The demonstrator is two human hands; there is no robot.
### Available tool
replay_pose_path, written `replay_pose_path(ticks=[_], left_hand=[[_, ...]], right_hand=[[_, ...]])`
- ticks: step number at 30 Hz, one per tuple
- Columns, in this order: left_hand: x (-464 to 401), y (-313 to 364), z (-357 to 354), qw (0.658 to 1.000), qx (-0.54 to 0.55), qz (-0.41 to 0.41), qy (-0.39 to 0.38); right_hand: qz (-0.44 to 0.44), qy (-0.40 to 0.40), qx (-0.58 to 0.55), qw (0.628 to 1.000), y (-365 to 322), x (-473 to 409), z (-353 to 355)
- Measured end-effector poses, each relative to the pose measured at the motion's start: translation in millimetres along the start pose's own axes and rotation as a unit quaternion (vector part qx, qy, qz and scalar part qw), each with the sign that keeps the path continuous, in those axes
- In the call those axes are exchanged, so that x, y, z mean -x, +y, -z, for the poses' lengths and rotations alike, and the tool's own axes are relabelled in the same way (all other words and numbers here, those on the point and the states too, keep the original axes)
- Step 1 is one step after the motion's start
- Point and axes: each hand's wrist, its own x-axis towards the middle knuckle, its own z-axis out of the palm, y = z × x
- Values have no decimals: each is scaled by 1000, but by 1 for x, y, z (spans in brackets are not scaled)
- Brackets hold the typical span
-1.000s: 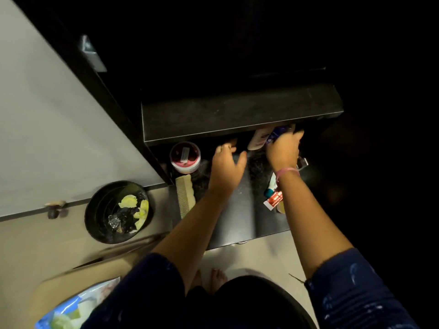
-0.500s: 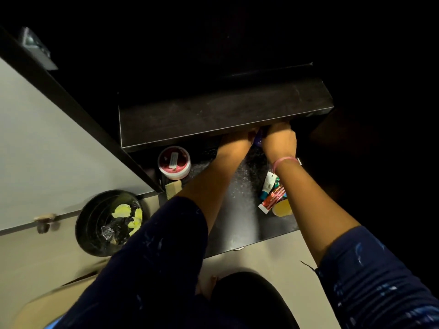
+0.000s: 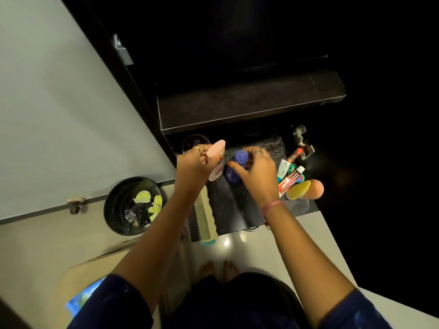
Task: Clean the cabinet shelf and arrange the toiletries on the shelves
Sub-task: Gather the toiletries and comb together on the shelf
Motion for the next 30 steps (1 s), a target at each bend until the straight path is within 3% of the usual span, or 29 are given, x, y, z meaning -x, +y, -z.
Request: replay_pose_path(ticks=[4, 14, 30], left_hand=[[11, -12, 0, 1000, -18, 18, -3], [11, -10, -2, 998, 0, 55, -2], [10, -10, 11, 994, 73, 80, -31]], right_hand=[[-3, -38, -18, 999, -3, 22, -21], [48, -35, -51, 997, -11, 42, -44], [45, -80, 17, 996, 0, 51, -49]])
